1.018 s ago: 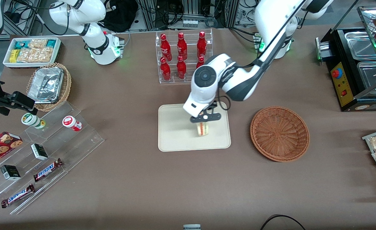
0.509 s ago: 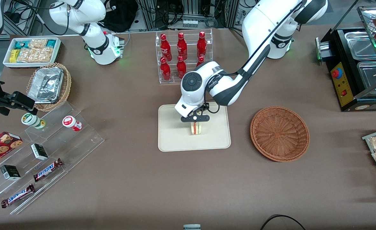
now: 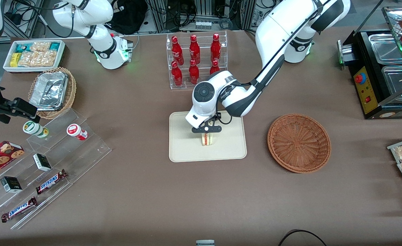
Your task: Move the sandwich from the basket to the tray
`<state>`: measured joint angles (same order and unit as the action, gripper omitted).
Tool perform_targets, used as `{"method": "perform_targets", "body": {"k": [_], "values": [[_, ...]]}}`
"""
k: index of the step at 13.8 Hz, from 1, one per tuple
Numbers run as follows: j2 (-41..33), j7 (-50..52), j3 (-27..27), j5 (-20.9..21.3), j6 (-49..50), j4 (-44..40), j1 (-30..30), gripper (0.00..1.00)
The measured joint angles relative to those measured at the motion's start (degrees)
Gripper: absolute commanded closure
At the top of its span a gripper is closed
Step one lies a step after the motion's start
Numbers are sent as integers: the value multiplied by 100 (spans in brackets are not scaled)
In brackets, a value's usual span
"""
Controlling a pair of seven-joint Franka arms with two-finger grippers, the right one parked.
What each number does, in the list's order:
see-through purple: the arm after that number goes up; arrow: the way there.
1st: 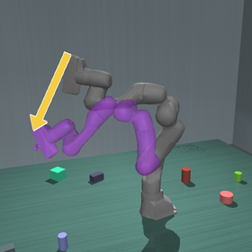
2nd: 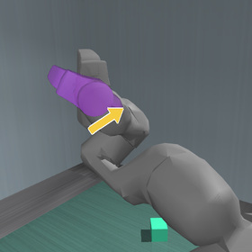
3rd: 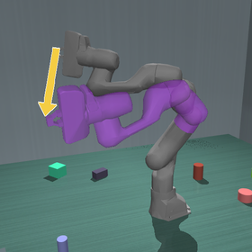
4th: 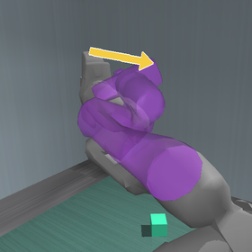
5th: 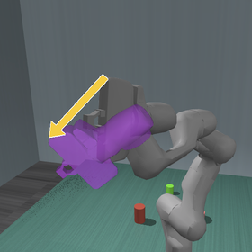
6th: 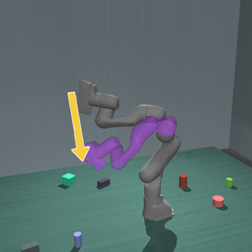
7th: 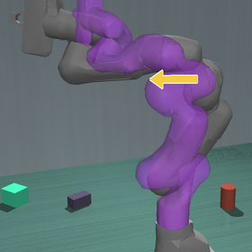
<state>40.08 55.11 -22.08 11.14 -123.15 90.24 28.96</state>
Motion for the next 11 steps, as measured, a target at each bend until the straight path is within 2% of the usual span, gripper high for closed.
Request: {"method": "perform_targets", "body": {"k": [4,7,11], "values": [[-100,107,28,0,11,-191,-10,0],[-690,525,153,1,551,-279,-157,0],[-1888,584,198,-2,1874,-310,-1142,0]]}}
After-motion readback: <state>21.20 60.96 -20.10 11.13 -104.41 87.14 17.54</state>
